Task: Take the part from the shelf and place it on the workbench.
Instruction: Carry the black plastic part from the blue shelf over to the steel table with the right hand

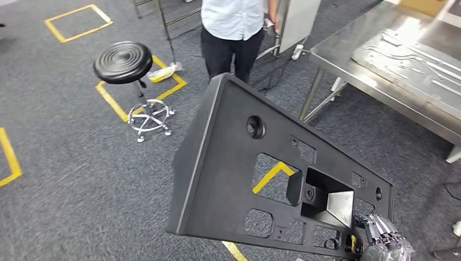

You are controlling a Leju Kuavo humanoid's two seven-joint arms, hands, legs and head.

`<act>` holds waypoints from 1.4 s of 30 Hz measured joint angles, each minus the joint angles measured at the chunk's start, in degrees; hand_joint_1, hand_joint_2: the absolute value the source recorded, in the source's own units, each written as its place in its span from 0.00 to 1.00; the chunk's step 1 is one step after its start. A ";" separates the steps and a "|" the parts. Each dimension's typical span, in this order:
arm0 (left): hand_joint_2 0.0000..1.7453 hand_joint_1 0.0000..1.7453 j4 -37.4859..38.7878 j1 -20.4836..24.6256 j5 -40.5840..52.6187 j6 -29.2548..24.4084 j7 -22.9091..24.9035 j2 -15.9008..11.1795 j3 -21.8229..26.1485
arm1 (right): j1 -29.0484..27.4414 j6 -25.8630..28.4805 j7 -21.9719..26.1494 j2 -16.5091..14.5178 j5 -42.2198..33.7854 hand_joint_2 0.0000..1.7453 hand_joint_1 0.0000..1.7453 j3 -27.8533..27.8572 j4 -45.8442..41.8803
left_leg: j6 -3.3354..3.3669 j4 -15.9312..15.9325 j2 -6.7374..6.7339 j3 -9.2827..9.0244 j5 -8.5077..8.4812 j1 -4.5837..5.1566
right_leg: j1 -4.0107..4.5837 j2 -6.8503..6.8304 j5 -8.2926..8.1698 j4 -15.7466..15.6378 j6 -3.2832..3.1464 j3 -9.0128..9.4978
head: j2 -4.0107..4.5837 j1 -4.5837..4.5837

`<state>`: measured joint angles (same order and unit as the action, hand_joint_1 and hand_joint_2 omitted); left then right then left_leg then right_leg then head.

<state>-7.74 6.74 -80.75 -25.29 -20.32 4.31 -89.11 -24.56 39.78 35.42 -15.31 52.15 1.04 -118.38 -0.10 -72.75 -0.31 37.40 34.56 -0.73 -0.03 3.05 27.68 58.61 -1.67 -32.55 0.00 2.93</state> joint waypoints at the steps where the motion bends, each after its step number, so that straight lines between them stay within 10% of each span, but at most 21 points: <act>1: 1.00 0.00 0.01 -0.03 0.00 0.00 0.02 -0.01 0.00 | -0.03 0.00 0.04 -0.01 -0.01 1.00 1.00 0.03 0.01 | 0.05 3.55 0.55 -1.16 -2.58 -0.06 | -0.06 0.86 0.20 0.25 0.15 0.09 | 0.00 0.00; 4: 1.00 0.00 0.01 0.10 0.01 -0.01 0.09 -0.04 0.00 | -0.06 0.00 0.08 -0.02 -0.03 1.00 1.00 0.06 -0.01 | 0.47 11.90 4.08 -4.28 -5.94 -0.30 | -0.12 2.91 0.85 1.25 1.04 -0.28 | 0.00 0.04; 7: 1.00 0.00 0.01 0.27 0.02 -0.02 0.18 -0.02 0.00 | -0.32 0.00 0.10 -0.02 -0.02 1.00 1.00 0.20 -0.02 | 1.35 12.91 3.54 -4.72 -5.90 -0.19 | -0.37 4.11 0.75 1.31 2.15 -0.78 | 0.00 0.03; 11: 1.00 0.00 0.05 0.19 0.07 -0.01 0.20 -0.02 0.00 | -0.34 0.00 0.15 -0.04 -0.03 1.00 1.00 0.32 -0.03 | 2.54 13.93 0.68 -5.25 -6.27 -0.45 | -0.35 -1.35 5.02 8.65 3.46 -4.31 | 0.00 0.27; 14: 1.00 0.00 0.05 -0.03 0.06 0.00 0.23 -0.04 0.00 | -0.44 0.00 0.16 -0.03 -0.04 1.00 1.00 0.40 -0.02 | 2.63 13.94 -1.72 -5.36 -5.96 -0.40 | -0.85 -2.55 6.95 15.38 4.04 -7.93 | 0.00 0.28; 18: 1.00 0.00 0.05 0.12 0.14 0.00 0.22 0.03 0.00 | -0.43 0.00 0.16 -0.04 -0.04 1.00 1.00 0.51 -0.02 | 1.98 13.94 -4.16 -6.22 -5.30 -0.28 | -0.45 -6.07 0.81 3.60 3.39 -1.90 | 0.00 0.30; 20: 1.00 0.00 0.05 0.17 0.26 0.00 0.22 0.03 0.00 | -0.39 0.00 0.16 -0.04 -0.03 1.00 1.00 0.52 -0.02 | 1.52 13.96 -4.91 -6.52 -5.02 -0.10 | 0.17 -7.83 0.29 0.48 2.72 -0.43 | 0.00 0.28; 23: 1.00 0.00 0.05 0.28 0.48 0.00 0.21 0.04 0.00 | -0.49 0.00 0.16 -0.04 -0.02 1.00 1.00 0.56 -0.04 | 0.78 14.27 -6.22 -7.04 -4.78 -0.01 | 0.25 -6.15 0.10 0.14 1.98 -0.52 | 0.00 0.27; 25: 1.00 0.00 0.05 0.42 0.54 0.00 0.10 0.08 0.00 | -0.56 0.01 0.16 -0.04 0.01 1.00 1.00 0.57 -0.05 | 0.24 13.08 -4.66 -6.93 -3.67 -0.11 | -0.15 -4.90 -0.24 -0.55 1.33 -0.08 | 0.00 0.24; 27: 1.00 0.00 0.05 0.40 0.54 0.01 -0.02 0.07 0.00 | -0.53 0.02 0.15 -0.09 0.05 1.00 1.00 0.54 -0.03 | 0.02 7.48 -1.49 -4.46 -0.49 -0.28 | -0.39 -3.72 -0.42 -0.93 0.75 0.27 | 0.00 0.18; 30: 1.00 0.00 0.05 0.05 0.50 0.05 -0.05 0.04 0.00 | -0.52 0.01 0.11 -0.17 0.07 1.00 1.00 0.51 0.03 | -0.06 -1.56 -0.18 0.42 2.49 -0.29 | -0.30 -1.50 -0.27 -0.75 0.41 0.34 | 0.00 0.16; 34: 1.00 0.00 0.05 -0.07 0.52 0.32 -0.27 0.01 0.00 | -0.50 0.00 0.08 -0.17 0.07 1.00 1.00 0.50 0.17 | 0.12 8.38 2.19 -2.85 -4.70 -0.60 | -0.36 1.63 0.46 0.45 1.02 0.27 | 0.00 0.17; 38: 1.00 0.00 0.05 0.10 0.54 1.15 -0.89 -0.08 0.00 | -0.56 0.00 -0.02 -0.16 0.22 1.00 1.00 0.30 0.33 | 0.93 12.51 4.20 -4.50 -5.62 -0.55 | -0.61 3.74 0.80 1.21 2.43 -0.66 | 0.00 0.20; 42: 1.00 0.00 0.05 0.18 0.62 1.33 -1.04 -0.13 0.00 | -0.51 0.02 -0.03 -0.08 0.28 1.00 1.00 0.27 0.39 | 2.29 13.66 1.93 -5.29 -6.05 -0.76 | -0.62 -0.17 3.76 6.29 3.57 -3.03 | 0.00 0.47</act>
<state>-7.69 6.93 -80.13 -23.96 -21.37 4.18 -89.11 -25.07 39.80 35.39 -15.38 52.43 1.31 -117.99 2.19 -59.09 1.62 32.11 28.51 -1.49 -0.66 2.88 31.43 64.91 1.91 -35.58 0.00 3.40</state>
